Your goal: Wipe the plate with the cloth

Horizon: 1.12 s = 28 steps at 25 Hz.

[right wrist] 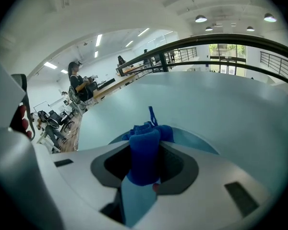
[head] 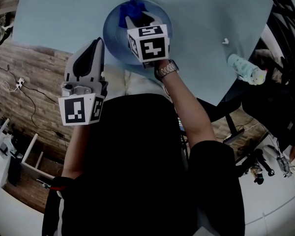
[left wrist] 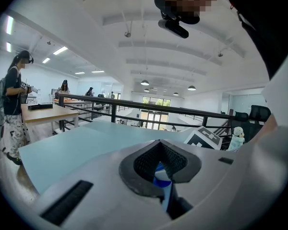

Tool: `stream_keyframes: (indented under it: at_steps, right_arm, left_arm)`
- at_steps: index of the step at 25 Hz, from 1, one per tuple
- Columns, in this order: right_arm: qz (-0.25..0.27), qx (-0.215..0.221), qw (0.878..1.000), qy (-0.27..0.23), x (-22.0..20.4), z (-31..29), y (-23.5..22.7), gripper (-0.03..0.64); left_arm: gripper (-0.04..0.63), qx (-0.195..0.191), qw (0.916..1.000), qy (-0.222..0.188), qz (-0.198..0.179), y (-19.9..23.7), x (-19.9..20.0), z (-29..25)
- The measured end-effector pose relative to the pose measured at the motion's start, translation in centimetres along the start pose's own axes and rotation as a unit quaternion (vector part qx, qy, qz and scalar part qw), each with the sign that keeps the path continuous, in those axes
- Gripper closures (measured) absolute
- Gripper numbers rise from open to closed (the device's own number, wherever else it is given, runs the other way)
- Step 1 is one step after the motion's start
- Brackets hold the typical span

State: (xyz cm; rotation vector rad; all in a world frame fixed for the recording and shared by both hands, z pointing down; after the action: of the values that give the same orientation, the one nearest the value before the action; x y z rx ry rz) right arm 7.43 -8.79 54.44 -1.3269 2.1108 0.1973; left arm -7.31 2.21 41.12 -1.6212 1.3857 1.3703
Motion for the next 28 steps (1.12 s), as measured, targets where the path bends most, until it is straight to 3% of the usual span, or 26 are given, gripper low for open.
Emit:
stream_keyframes:
  at_steps: [9,28]
  right_arm:
    - [0.036,0.043,0.998,0.029,-0.6,-1.7,3.8,0.497]
    - [0.021,0.035,0.998,0.048,-1.2,-2.9,3.8,0.497]
  left_arm:
    - [0.595,0.012,0.9999,0.001,0.004,1.6,-0.2,1.2]
    - [0.595,0.005,0.9999,0.008,0.004,2.9,-0.4,1.1]
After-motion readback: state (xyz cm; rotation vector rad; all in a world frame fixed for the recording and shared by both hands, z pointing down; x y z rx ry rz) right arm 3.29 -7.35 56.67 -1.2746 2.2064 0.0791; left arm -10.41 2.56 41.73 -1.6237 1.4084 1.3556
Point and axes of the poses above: the fingertips, and each gripper's own axes: z backward along the fingers, y to its left, x out of its top, the point moved 8 cm from there along z, backward along the fingers, and after that the axes turned 8 degrees about -x, right-handed, at the moved point
